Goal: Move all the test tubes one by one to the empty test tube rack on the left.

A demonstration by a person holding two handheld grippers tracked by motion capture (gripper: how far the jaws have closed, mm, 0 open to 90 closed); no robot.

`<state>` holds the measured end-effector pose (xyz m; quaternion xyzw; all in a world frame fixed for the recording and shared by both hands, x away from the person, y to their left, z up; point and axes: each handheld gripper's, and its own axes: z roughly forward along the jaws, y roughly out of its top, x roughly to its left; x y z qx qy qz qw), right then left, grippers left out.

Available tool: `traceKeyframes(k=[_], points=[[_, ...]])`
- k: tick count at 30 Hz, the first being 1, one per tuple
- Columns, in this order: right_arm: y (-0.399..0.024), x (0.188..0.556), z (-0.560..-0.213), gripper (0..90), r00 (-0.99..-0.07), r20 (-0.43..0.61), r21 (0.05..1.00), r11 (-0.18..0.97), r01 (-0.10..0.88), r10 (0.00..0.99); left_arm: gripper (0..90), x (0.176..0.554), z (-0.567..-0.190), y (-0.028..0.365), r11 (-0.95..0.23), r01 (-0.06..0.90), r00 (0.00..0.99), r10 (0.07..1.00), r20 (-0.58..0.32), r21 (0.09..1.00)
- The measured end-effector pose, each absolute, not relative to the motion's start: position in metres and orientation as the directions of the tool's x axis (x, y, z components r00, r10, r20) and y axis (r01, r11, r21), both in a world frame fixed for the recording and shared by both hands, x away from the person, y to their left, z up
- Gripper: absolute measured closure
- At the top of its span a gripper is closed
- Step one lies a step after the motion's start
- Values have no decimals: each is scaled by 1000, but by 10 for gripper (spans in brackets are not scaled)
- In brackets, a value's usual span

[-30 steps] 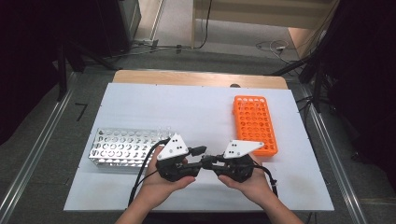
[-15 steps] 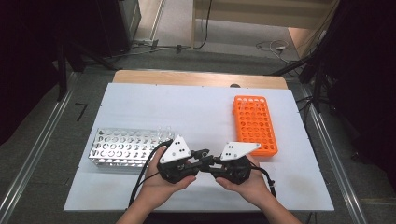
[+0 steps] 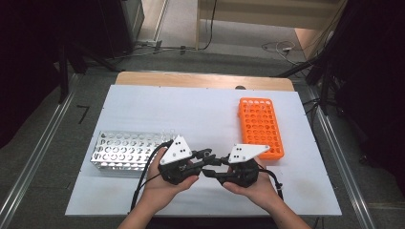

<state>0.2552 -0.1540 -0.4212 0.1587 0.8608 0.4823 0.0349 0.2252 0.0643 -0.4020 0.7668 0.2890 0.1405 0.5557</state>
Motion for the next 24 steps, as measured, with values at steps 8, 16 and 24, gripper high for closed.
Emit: traceKeyframes(k=[8,16,24], points=[[-160,260,-421,393,-939,98,844,472,254,331,760,231,-396,77,-193,284,770,630,-104,939],[-175,269,-417,244,-921,98,855,443,271,376,761,237,-389,92,-173,268,740,667,-87,948],[-195,278,-414,144,-903,113,869,399,292,414,760,246,-384,112,-142,262,702,706,-88,955]])
